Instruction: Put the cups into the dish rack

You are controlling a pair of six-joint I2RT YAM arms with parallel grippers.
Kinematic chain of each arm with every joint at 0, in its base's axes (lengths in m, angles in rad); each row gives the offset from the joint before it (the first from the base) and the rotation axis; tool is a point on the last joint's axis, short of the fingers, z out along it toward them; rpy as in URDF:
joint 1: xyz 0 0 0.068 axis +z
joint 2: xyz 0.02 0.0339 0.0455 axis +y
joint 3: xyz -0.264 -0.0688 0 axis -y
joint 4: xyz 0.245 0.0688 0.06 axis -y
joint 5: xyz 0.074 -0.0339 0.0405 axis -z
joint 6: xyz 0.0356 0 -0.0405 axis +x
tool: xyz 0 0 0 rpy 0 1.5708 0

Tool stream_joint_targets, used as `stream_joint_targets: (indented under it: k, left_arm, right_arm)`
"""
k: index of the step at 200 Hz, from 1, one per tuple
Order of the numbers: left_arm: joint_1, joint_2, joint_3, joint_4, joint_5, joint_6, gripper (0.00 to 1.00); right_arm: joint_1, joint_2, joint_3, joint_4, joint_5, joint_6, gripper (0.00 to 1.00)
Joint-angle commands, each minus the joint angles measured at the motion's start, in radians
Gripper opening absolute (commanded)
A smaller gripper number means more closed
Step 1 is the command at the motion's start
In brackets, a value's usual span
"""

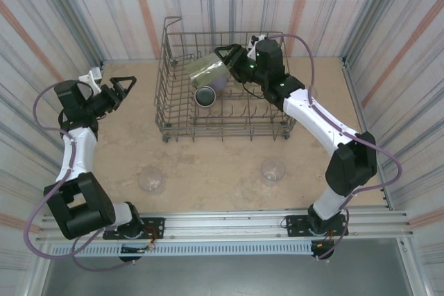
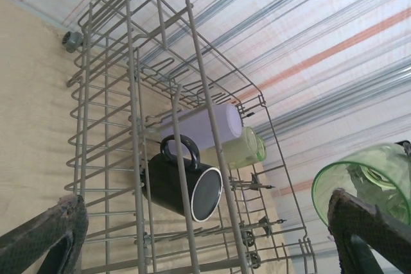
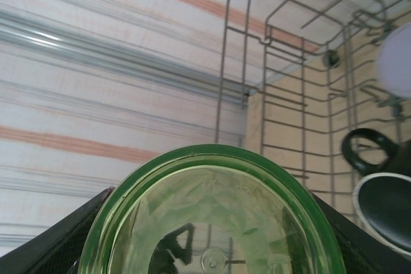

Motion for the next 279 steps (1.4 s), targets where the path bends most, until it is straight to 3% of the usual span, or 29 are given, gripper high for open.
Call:
stream_joint_targets:
  k: [1, 48, 111, 202, 279]
  left_arm:
    - [0.011, -0.005, 0.018, -0.022, -0.017, 0.025, 0.99]
    - [0.014, 0.002, 0.021, -0.043, -0.024, 0.041, 0.99]
    - [0.014, 0.010, 0.021, -0.047, -0.022, 0.041, 0.99]
    - [0.011, 0.014, 0.014, -0.027, -0.009, 0.029, 0.99]
    - [0.004, 0.017, 0.013, -0.022, -0.005, 0.026, 0.99]
  right_arm:
    - [-0.018, -0.070, -0.005, -0.076, 0.054, -0.132, 0.41]
    - [-0.024, -0.114, 0.040, -0.252, 0.204, -0.364, 0.41]
    - [-0.024, -0.125, 0.053, -0.313, 0.356, -0.557, 0.42]
    - [0.005, -0.068, 0.023, -0.228, 0.480, -0.759, 0.43]
    - [0.026, 0.014, -0.009, -0.104, 0.527, -0.842, 0.43]
